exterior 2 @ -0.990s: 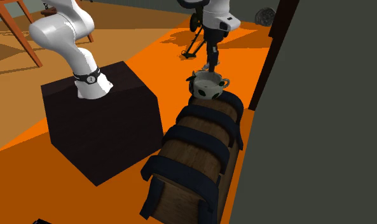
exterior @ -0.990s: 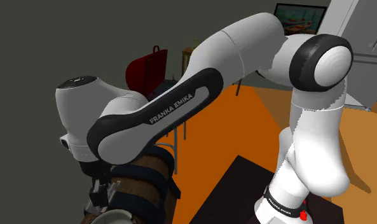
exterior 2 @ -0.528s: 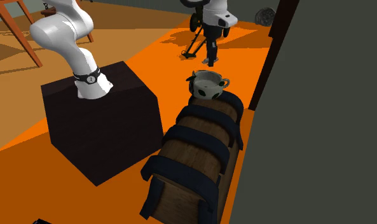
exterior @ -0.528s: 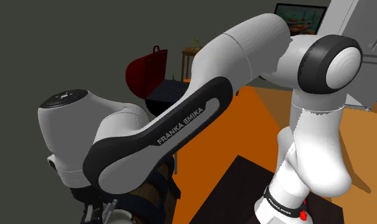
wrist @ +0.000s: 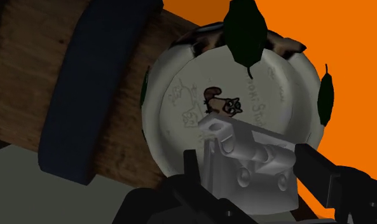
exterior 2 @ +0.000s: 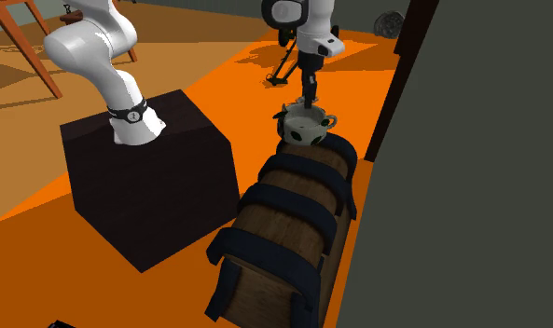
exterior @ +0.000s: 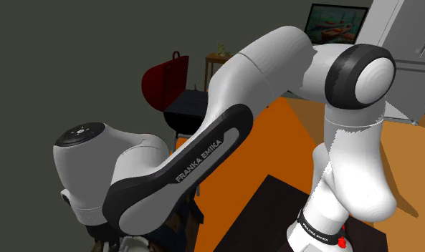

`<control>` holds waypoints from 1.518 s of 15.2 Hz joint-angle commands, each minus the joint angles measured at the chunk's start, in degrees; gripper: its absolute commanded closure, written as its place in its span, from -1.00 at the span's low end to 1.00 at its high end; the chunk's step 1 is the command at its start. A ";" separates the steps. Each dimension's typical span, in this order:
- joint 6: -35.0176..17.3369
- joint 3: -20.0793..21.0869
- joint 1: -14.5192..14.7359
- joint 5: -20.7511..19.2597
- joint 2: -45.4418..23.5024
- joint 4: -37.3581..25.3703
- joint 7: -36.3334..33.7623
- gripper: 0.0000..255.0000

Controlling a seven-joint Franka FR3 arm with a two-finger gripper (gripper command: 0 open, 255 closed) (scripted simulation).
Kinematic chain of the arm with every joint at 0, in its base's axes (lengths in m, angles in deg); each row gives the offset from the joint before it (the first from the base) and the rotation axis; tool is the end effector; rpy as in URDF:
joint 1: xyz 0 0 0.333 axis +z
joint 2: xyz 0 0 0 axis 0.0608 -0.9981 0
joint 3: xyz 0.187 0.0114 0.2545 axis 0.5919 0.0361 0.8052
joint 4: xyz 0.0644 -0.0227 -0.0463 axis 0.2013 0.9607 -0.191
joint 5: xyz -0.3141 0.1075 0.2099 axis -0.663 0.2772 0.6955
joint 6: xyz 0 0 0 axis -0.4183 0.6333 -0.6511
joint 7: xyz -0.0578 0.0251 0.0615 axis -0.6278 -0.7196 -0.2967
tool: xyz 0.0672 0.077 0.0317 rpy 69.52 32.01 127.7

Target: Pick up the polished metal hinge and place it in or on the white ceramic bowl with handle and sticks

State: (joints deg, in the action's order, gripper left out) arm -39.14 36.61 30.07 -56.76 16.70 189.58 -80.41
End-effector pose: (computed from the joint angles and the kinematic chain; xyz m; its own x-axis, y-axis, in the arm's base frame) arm 0.3969 0.4757 0.3233 0.5707 0.8211 0.0032 0.8211 -0.5707 -0.0047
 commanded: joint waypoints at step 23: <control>3.60 0.42 -0.25 0.95 2.16 -1.57 0.56 -1.00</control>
State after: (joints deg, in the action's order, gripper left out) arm -35.70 37.02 29.85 -55.87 18.74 188.01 -79.91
